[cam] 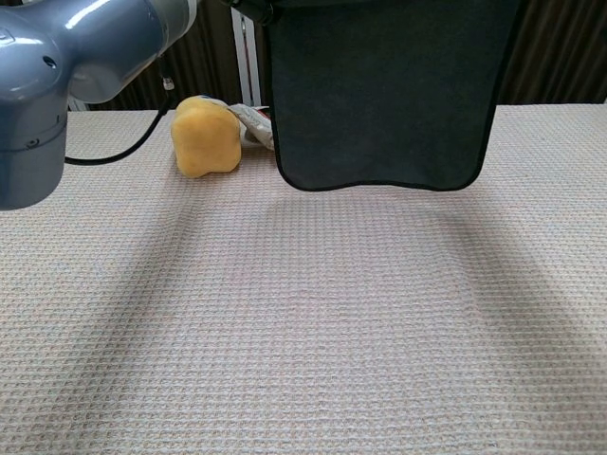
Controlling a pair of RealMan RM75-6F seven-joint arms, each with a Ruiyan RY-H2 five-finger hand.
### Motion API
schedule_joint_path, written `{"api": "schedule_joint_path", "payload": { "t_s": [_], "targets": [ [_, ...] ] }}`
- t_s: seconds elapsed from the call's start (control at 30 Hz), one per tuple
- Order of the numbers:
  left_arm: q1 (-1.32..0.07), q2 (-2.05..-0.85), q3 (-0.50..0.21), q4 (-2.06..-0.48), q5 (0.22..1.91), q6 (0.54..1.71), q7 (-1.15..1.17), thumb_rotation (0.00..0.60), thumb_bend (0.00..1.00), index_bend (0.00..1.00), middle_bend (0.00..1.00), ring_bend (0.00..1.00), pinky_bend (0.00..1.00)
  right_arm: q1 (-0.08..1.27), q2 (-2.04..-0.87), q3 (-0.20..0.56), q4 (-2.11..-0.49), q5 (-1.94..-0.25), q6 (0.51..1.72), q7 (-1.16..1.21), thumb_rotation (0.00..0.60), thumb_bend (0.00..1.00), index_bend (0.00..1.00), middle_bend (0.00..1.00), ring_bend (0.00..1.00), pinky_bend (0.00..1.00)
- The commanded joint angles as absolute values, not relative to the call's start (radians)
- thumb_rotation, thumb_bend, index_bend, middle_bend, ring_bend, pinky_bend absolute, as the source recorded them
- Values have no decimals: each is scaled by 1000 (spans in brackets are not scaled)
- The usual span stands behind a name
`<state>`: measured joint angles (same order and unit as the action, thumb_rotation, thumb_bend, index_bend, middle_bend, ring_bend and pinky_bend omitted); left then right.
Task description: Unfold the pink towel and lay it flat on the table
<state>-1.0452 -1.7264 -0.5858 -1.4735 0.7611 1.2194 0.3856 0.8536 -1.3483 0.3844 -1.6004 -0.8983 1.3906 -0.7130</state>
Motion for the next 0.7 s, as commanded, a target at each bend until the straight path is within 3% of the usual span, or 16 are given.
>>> {"api": "schedule_joint_path", "payload": {
  "t_s": [0.03, 0.43, 0.7],
  "targets": [
    [-1054, -1735, -582, -1451, 759, 1211, 380, 600, 516, 728, 69, 0, 0, 859, -1366, 389, -1568, -904, 1375, -696, 600, 665, 725, 321, 131, 130],
    [-1121, -1788, -605, -1292, 741, 1140, 335, 600, 516, 729, 71, 0, 0, 909, -1429, 423, -1390, -903, 1295, -637, 600, 665, 725, 322, 132, 134],
    [-1114, -1792, -591, -1310, 749, 1152, 322, 600, 516, 730, 72, 0, 0, 882, -1402, 410, -1430, -931, 1318, -642, 600, 666, 725, 322, 132, 136]
  ]
}}
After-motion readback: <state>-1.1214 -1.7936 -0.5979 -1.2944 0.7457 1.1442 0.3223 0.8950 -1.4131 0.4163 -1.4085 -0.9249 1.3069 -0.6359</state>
